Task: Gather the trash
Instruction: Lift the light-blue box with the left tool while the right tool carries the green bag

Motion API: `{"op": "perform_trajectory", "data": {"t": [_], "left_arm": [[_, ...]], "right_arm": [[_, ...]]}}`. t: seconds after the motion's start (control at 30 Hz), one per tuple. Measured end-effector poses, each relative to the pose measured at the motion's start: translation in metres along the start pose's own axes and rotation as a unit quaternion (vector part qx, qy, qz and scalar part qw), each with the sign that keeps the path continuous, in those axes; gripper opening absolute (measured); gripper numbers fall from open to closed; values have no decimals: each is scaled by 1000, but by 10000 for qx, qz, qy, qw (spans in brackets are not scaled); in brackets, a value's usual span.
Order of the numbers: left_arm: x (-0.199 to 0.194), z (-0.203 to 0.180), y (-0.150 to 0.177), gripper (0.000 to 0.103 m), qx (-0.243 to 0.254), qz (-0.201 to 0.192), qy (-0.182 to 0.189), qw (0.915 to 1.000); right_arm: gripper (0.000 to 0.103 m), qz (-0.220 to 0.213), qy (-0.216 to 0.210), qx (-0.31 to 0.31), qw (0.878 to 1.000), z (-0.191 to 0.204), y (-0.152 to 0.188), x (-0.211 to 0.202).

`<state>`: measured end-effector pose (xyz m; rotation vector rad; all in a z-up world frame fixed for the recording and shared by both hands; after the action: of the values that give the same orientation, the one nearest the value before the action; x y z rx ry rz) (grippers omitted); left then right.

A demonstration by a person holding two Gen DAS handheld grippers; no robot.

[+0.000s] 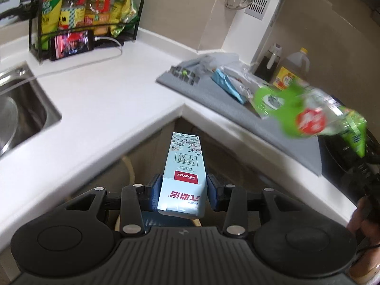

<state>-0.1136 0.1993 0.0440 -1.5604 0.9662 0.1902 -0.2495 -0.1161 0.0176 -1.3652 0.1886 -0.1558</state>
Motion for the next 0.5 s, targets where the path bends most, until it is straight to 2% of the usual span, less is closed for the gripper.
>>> {"op": "perform_trajectory", "data": {"t": [0.13, 0.27, 0.5], "left_arm": [[-5, -2, 28, 44, 52, -3, -76, 10000], [-11, -2, 41, 44, -83, -27, -6, 10000], [-29, -1, 36, 44, -74, -378, -70, 9992]], "right_arm": [[11, 545, -106, -128, 9984, 18, 21, -18], [11, 940, -203, -207, 9951, 30, 37, -28], [11, 1042, -400, -458, 9927, 52, 41, -30]]}}
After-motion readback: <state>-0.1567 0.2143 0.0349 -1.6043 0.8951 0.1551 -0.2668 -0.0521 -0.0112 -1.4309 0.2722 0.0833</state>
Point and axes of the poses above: each gripper's, at about its wrist camera, not at the fingertips, and x roughly the way its jaws point, z to its left, y to its underside, the point moved 1 cm from there along x, roughly the way its jaws point, and after that the axes turned 5 degrees about -z, right-handed, at the moved point
